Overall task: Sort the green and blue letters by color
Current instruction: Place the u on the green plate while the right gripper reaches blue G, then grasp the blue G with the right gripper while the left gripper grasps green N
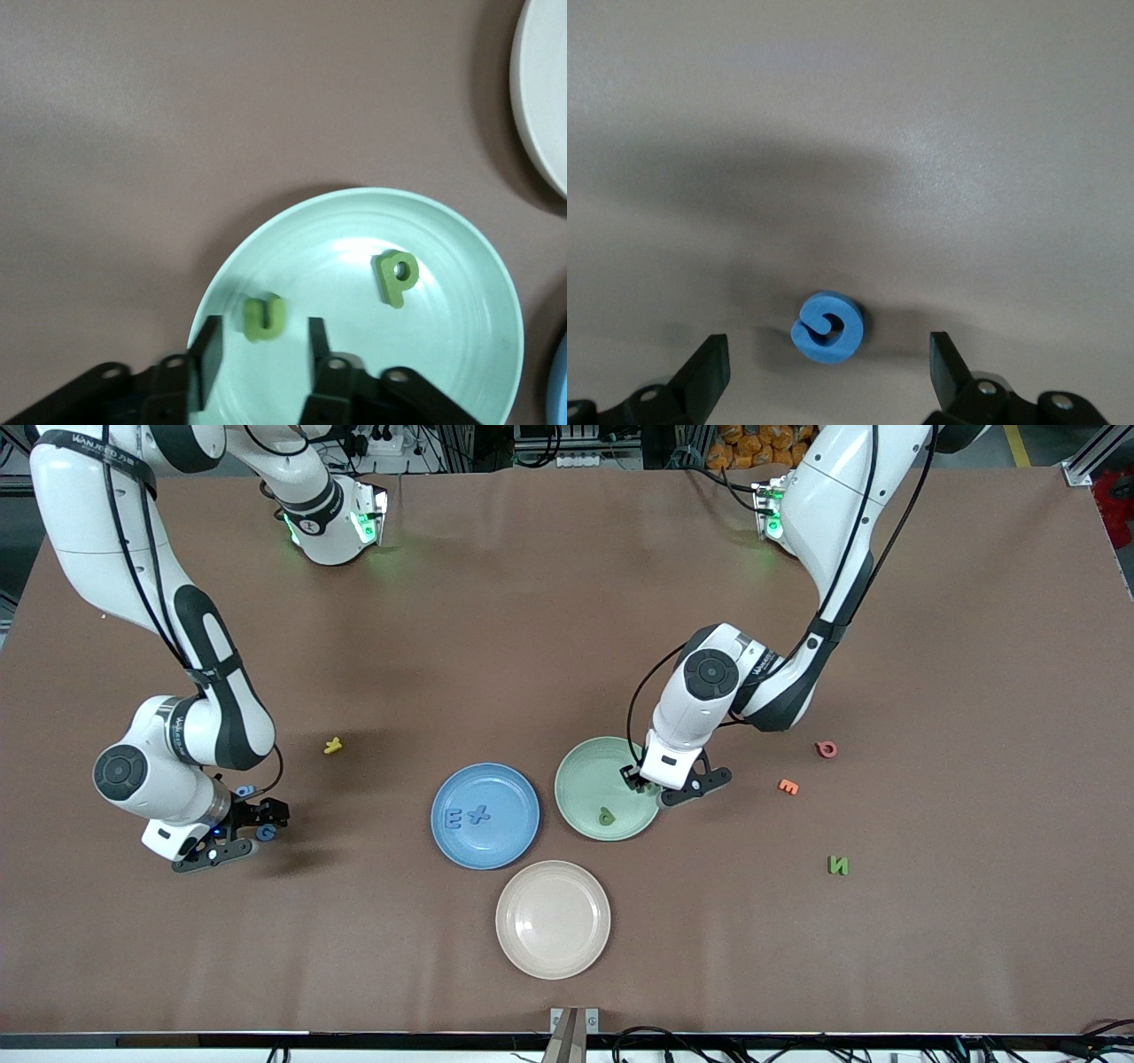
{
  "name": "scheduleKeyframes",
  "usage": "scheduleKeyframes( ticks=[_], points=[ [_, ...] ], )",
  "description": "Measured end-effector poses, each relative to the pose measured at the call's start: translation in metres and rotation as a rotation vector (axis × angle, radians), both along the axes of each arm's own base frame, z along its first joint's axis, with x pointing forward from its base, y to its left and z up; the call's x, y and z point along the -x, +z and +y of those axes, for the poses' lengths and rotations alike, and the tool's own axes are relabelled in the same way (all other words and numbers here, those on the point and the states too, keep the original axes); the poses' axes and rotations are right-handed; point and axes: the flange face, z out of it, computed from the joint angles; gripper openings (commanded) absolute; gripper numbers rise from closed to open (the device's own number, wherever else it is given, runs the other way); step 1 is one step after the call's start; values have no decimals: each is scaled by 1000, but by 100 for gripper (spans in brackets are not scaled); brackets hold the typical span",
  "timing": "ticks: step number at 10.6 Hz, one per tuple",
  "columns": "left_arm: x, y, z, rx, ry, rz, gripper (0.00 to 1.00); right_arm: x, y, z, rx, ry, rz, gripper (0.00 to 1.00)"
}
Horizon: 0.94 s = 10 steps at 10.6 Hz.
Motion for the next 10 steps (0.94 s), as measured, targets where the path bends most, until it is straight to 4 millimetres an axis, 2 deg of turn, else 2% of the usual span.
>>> scheduleKeyframes(
  ticks=[3,4,6,7,8,9,10],
  points=[
    [-10,-3,14,-55,-8,-2,100,2,-1,0,-1,-1,4,99],
    [-19,-2,28,-70,9,-7,100,3,-2,-1,0,-2,2,98],
    [-51,2,80,-87,36,-23,100,8,-8,-3,2,-6,-11,98],
    [-67,5,110,-92,39,-31,100,9,-10,-3,2,-6,-14,91],
    [-82,8,140,-100,32,-41,100,10,-11,-3,2,-6,-17,67],
    [-94,12,166,-110,3,-53,100,10,-11,-3,2,-6,-18,47],
    [-104,14,189,-125,-38,-58,100,10,-11,-2,2,-6,-18,32]
  ],
)
